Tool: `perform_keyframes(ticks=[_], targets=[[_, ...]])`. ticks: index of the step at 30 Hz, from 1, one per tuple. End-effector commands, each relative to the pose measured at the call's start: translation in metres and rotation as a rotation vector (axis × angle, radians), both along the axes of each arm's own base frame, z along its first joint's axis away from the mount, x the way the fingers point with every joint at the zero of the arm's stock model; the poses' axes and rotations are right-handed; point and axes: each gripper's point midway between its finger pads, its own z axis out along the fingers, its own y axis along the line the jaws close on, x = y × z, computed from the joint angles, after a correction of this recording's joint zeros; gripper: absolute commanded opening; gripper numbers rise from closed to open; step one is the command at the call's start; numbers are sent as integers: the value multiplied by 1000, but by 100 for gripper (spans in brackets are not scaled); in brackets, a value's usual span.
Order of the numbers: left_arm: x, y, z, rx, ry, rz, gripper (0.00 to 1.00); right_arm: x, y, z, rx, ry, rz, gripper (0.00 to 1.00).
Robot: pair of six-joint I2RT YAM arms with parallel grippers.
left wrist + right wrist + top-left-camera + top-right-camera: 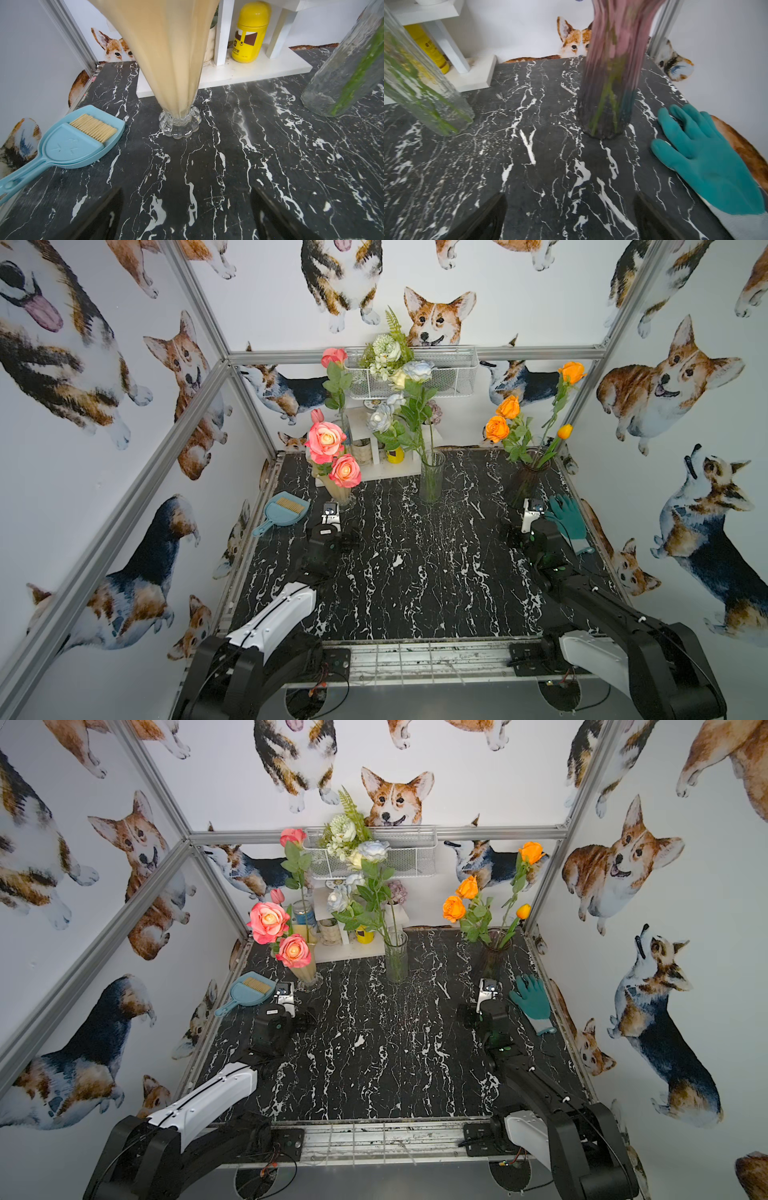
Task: Arrange the flowers in different vases according to their variety
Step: Reset both arms
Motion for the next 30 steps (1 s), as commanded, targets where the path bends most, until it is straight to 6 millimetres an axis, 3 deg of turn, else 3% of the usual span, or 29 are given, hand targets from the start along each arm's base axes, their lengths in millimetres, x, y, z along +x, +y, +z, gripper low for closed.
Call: perform_keyframes(ticks=[1, 7, 17, 26, 28, 30], targets=[[10, 7, 18, -7, -98, 9, 100, 7, -12, 33, -58, -187, -50, 100], [19, 23, 8, 80, -140, 57, 100, 4, -13, 28, -84, -256, -44, 100], [38, 23, -4, 125, -204, 26, 100, -1, -15, 20, -117, -317, -37, 100], [39, 46, -20, 52, -226, 79, 100, -5, -18, 9, -82, -342, -3, 100], [40, 48, -23, 48, -224, 81, 100, -7, -18, 14, -87, -378, 0, 100], [41, 48, -23, 36, -227, 71, 100, -1, -20, 7, -73, -321, -21, 100]])
